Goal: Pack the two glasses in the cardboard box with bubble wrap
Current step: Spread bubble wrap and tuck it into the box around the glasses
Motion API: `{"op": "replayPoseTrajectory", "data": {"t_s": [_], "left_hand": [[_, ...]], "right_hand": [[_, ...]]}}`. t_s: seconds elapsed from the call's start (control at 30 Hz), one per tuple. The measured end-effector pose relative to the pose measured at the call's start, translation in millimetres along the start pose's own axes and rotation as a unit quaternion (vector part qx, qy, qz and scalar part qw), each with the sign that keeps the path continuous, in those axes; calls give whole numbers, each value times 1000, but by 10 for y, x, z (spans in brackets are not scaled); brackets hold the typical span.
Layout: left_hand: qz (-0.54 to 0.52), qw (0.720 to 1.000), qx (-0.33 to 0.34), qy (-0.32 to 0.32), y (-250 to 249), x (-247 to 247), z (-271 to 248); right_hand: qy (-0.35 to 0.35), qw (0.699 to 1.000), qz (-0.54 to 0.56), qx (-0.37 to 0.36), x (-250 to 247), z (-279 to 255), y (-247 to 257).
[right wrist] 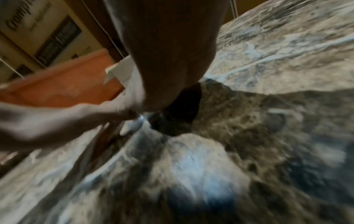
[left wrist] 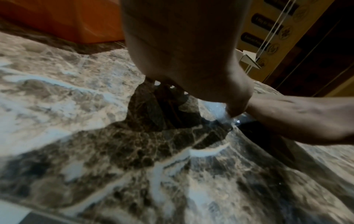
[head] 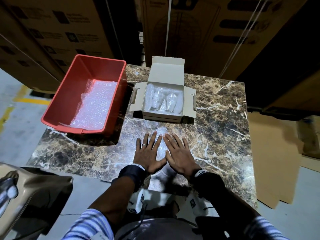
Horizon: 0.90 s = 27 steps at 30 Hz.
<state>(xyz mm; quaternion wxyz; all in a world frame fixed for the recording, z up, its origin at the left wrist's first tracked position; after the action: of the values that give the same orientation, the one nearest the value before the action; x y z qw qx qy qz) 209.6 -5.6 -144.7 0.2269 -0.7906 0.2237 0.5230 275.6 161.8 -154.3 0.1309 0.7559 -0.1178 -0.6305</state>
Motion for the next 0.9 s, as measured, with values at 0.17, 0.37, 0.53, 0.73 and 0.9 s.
{"op": "replayPoseTrajectory", "data": {"t_s": [0.17,0.37,0.53,0.73,0.9], "left_hand": [[-51,998,30,15,62,-92,-21],[-86,994,34,-56,27,-116,-152],[-95,994,22,-58,18,-66,-174],[-110,991,33,-63,87,-58,-192],[-124,988,48,-78,138,-159,-182]], "right_hand": [[13,989,148,20,-198,61,-149],[-56,963,244,100,-211,-32,-75],[-61,920,344,178,-151,-21,64],[-88,779,550,288,-77,91,74],[-68,798,534,270,-172,122,155]]}}
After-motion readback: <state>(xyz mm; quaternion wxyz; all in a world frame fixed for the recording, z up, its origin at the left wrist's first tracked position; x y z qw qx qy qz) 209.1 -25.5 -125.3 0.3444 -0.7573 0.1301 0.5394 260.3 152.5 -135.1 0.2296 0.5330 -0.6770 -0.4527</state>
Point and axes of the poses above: each hand's wrist, its own z-axis towards the middle knuckle, its own x-axis out of the palm, y = z × x, the point moved 1 cm from there along z, towards the middle knuckle, and after that the axes turned 5 degrees about z, right-handed, at the moved point
